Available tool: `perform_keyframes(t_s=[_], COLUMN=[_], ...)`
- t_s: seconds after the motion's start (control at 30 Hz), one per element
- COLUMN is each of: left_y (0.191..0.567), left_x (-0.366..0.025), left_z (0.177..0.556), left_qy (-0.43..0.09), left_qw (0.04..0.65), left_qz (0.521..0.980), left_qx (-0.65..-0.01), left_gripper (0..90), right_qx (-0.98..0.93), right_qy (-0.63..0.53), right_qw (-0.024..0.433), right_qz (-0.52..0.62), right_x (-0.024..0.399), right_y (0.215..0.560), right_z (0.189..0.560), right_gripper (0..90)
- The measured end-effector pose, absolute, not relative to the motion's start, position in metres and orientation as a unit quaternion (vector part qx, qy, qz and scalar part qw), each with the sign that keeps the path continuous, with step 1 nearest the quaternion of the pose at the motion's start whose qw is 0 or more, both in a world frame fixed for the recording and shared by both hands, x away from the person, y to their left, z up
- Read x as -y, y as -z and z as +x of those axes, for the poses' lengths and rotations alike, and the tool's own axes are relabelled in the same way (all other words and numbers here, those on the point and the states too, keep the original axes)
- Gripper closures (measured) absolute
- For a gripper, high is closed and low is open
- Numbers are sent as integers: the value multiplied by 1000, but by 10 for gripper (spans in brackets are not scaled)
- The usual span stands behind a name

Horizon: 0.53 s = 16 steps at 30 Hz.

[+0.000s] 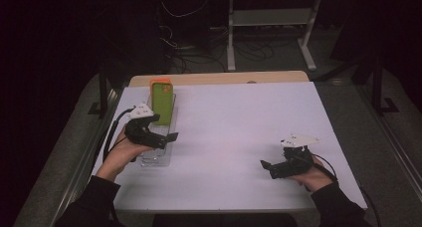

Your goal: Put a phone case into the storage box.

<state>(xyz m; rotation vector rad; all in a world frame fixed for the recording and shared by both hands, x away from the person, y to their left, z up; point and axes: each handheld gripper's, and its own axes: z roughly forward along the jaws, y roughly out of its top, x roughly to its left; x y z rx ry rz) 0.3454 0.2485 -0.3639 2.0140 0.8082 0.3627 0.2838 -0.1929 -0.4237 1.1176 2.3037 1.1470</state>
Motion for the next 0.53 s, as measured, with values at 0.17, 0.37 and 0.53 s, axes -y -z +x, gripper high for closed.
perform_keyframes(t_s=[0.17, 0.37, 0.53], left_y=[372, 384, 390], left_x=[-249, -250, -251], left_z=[332, 321, 318], left_qy=[-145, -145, -139], left_qw=[451, 443, 440], left_qz=[824, 832, 835], left_qx=[-310, -301, -301], left_gripper=[0, 0, 0], right_qx=[-810, -805, -802], right_qy=[-413, -423, -429], right_qw=[165, 172, 171], right_qz=[383, 378, 379], right_x=[196, 200, 201], right_y=[419, 414, 412], right_z=[283, 283, 283], right_gripper=[0, 0, 0])
